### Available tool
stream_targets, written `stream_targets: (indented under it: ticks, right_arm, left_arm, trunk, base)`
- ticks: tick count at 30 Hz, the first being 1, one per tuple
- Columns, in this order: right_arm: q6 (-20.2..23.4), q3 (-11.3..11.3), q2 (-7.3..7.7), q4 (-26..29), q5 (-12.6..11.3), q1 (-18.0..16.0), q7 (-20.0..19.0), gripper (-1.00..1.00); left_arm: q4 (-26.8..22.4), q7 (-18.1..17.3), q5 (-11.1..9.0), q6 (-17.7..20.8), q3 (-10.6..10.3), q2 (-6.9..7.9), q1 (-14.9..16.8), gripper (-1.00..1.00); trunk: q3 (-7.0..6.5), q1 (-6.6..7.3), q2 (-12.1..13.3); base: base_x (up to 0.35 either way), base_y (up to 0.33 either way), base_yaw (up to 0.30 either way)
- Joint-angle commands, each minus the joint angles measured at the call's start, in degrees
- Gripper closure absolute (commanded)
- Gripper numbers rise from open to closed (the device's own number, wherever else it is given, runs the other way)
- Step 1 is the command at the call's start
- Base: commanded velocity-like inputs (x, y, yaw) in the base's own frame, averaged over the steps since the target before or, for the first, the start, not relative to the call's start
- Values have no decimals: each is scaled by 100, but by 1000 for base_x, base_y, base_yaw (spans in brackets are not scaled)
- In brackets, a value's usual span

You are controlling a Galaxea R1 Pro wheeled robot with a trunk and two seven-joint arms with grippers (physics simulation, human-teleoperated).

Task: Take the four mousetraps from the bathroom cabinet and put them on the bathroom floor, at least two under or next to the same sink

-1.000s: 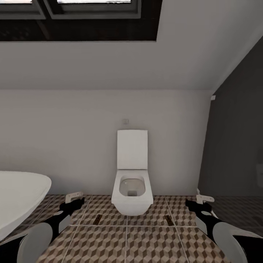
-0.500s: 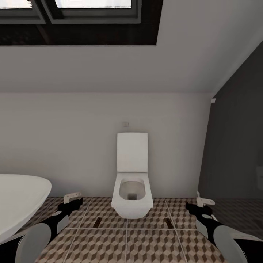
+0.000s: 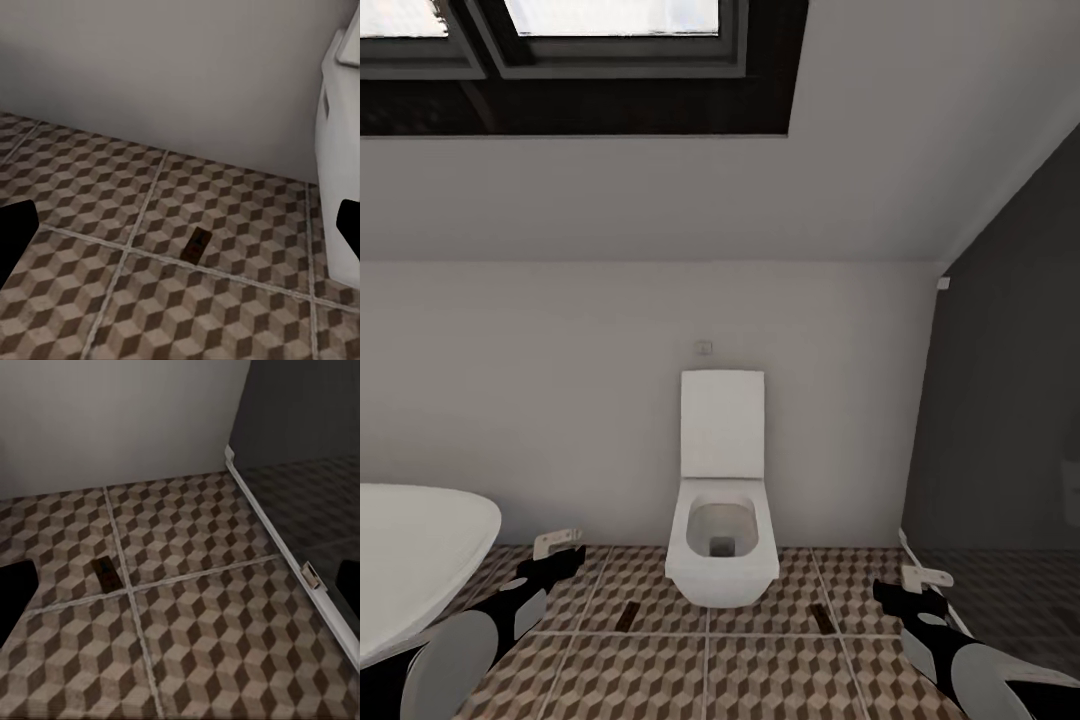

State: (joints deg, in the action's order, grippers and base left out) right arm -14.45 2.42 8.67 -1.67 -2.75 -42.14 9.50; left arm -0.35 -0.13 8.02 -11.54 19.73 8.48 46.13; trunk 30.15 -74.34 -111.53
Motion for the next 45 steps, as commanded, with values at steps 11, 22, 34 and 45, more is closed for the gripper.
stream_targets:
  ticks: [11, 22, 34, 45]
  right_arm:
    - [221, 21, -2, -18, -29, 110, 3, -100]
    - [492, 21, -57, -18, -25, 724, -2, -100]
    - [632, 21, -254, -19, -24, 1477, -32, -100]
    - [783, 21, -404, -21, -19, 1967, -59, -100]
  left_arm:
    - [8, -12, 58, 30, 49, 4, -51, -100]
    - [8, -35, 59, 202, 44, -23, -494, -100]
    - [8, -53, 67, 353, 40, -104, -1016, -100]
    - [8, -49, 68, 560, 40, -140, -1403, -100]
  trunk:
    - [-191, 243, 439]
    - [-389, 484, 880]
    - [-604, 748, 1361]
    - [-801, 990, 1803]
  base:
    - [0, 0, 0]
    - [0, 0, 0]
    - [0, 0, 0]
    - [0, 0, 0]
